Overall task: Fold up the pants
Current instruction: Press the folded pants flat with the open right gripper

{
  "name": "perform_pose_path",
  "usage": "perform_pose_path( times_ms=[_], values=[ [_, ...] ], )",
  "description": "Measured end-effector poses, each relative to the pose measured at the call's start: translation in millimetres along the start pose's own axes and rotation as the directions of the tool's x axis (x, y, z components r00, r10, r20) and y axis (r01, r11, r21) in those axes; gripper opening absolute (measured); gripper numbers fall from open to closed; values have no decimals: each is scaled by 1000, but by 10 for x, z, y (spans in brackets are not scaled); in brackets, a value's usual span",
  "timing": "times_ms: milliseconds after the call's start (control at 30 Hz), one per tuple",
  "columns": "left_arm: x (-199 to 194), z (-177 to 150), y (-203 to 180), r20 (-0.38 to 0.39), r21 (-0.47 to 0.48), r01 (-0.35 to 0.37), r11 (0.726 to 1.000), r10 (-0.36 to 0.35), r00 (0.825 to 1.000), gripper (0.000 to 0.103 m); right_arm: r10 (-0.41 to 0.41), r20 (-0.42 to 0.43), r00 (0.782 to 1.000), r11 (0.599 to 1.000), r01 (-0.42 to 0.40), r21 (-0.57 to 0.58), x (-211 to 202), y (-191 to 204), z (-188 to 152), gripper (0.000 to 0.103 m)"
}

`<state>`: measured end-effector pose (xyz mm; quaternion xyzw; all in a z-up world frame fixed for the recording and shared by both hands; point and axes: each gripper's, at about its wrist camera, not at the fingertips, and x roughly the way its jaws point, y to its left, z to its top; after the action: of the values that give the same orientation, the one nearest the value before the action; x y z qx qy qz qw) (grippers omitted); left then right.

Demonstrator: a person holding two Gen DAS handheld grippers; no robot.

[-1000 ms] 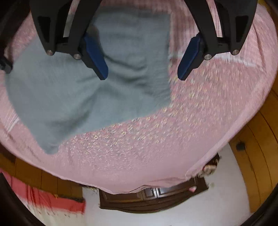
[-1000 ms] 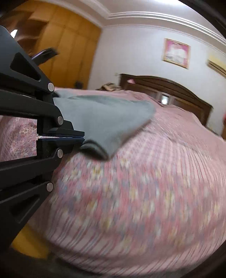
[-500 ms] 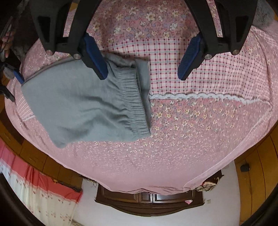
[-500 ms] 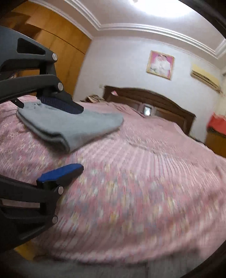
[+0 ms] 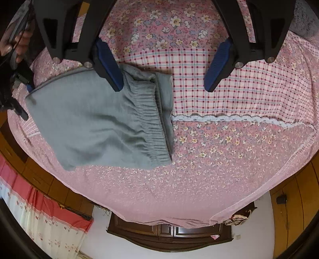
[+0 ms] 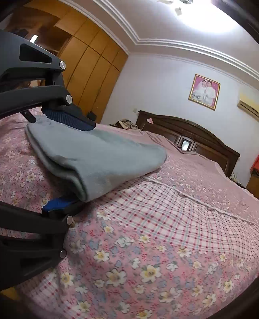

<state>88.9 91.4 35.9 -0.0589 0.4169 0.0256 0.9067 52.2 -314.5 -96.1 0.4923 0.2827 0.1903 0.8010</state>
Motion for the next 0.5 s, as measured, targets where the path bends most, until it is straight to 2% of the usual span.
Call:
perform_pose_path(
  times_ms=[133,167,233,267,367,500],
  values=[
    [-44,-16,-76,8,47,-25,999,25,1000,86,24,16,1000,997,-25,75,167,-48,104,62],
    [-47,-27,-87,4,53,-26,998,26,1000,86,22,18,1000,996,-23,84,173,-64,118,57],
    [-58,-57,-110,-1,57,-23,998,23,1000,86,-28,12,1000,997,27,74,217,-52,128,34],
    [-62,-68,-116,-3,55,-22,998,22,1000,86,-48,5,999,996,48,75,222,-59,126,18],
    [-146,-113,-179,6,57,-11,998,11,1000,86,-24,-6,1000,993,25,113,240,-136,127,16],
    [-221,-173,-291,25,101,-25,995,22,999,86,-81,-7,997,996,81,44,233,-59,111,16]
  ],
)
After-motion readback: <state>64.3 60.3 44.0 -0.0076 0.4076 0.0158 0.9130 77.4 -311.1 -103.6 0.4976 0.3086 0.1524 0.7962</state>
